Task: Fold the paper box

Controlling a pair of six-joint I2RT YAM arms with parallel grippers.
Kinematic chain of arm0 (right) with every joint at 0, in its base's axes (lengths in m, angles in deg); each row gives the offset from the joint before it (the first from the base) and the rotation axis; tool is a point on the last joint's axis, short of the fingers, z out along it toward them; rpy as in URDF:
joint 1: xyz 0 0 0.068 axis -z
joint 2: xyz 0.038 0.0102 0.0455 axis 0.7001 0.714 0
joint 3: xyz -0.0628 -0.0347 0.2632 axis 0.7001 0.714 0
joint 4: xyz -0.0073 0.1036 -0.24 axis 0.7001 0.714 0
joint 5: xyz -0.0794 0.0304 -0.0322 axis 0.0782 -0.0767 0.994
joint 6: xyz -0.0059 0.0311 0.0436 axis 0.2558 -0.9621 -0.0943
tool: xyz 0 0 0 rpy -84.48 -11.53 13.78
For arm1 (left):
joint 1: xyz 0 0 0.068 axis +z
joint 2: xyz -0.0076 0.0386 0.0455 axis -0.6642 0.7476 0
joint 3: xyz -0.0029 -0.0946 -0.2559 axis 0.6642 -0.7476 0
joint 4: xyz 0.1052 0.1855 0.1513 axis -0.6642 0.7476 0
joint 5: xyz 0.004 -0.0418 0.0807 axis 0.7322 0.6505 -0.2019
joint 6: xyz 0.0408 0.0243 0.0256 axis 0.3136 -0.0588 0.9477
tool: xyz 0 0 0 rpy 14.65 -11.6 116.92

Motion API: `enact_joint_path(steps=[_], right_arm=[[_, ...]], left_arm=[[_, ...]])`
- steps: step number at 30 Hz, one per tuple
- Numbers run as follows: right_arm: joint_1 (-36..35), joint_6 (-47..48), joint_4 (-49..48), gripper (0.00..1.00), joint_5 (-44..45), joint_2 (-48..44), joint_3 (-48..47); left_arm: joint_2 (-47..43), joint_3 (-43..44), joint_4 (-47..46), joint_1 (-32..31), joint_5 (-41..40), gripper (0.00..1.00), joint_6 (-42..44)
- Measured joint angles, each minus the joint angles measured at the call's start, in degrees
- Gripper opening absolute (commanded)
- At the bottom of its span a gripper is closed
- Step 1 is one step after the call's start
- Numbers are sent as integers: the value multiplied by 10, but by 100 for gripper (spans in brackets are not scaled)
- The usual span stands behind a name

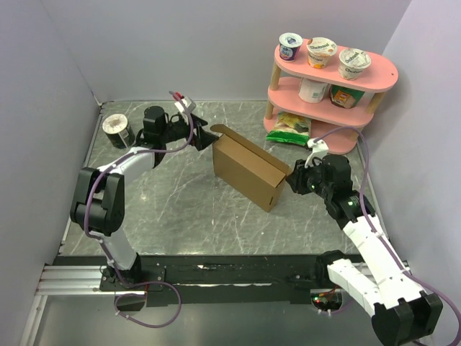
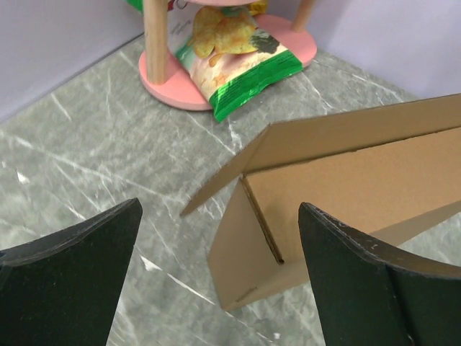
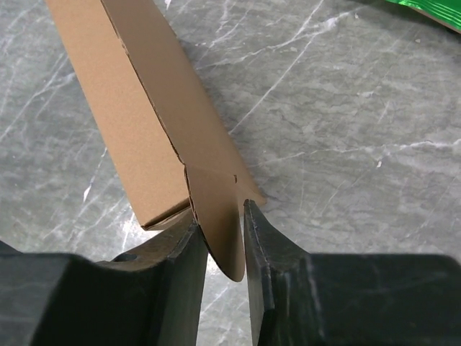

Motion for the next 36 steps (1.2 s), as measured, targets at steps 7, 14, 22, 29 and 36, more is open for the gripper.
enact_joint_path(steps=[7,14,22,29,36], right_arm=[[0,15,-3,32,-2,7,-2],[0,22,-8,31,-2,17,-6],[0,24,-9,31,-2,24,-6],[0,24,-11,24,-2,28,-7],[-2,26,-11,23,1,31,-9]], left_arm=[[36,73,36,0,37,95,27],[58,95,65,1,59,79,38],[80,109,78,-6,66,57,38],[81,109,80,-16,52,32,35],[64,81,57,-21,26,26,32]])
